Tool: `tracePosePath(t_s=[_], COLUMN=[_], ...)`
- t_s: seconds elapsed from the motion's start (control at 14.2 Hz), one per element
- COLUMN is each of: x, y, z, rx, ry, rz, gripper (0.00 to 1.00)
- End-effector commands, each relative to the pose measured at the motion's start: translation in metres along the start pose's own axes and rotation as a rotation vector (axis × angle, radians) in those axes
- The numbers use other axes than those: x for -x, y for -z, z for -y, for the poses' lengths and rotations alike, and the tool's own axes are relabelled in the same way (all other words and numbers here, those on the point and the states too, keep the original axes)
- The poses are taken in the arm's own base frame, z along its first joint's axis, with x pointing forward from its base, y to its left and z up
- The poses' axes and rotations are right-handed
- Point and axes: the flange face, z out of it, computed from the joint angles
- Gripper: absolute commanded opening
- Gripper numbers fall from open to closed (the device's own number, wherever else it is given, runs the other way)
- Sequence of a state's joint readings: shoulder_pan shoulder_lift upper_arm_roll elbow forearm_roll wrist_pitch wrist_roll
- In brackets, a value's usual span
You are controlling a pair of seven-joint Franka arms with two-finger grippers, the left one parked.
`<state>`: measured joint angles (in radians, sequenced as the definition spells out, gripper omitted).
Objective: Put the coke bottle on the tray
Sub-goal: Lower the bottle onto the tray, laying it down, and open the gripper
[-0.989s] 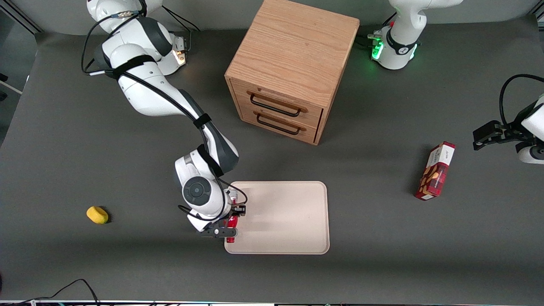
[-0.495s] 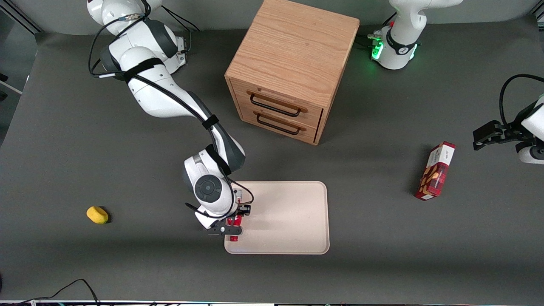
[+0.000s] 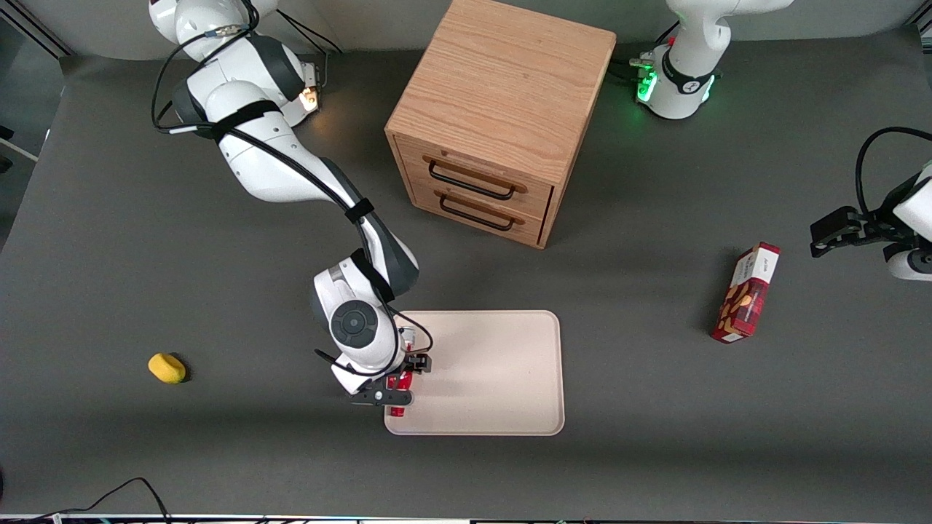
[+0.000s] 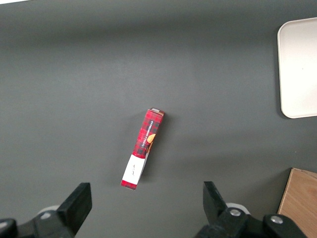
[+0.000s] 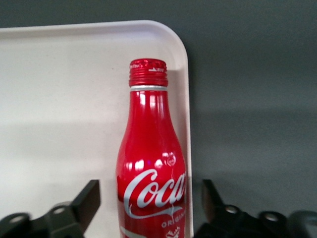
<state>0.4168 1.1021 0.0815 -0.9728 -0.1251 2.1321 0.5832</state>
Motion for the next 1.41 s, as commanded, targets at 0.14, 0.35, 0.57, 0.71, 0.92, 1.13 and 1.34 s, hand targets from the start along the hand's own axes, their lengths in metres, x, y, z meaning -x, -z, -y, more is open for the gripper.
tracePosePath(t_s=[0.14, 0.35, 0.57, 0.71, 0.92, 1.13, 1.34], x=[0.000, 0.000, 0.000, 0.000, 0.001, 0.004, 0.006], y=[0.005, 0.005, 0.005, 0.004, 0.006, 0.015, 0.016], z=[0.006, 0.006, 0.006, 0.006, 0.005, 0.005, 0.007], rx=[0.023, 0.028, 0.030, 0.031, 0.040, 0.054, 0.055], ry=[-0.006, -0.001, 0.004, 0.005, 0.006, 0.005, -0.001], rz=[-0.023, -0.024, -0.022, -0.020, -0.008, 0.021, 0.029], gripper=[1.00, 1.00, 1.00, 1.00, 1.00, 1.00, 1.00])
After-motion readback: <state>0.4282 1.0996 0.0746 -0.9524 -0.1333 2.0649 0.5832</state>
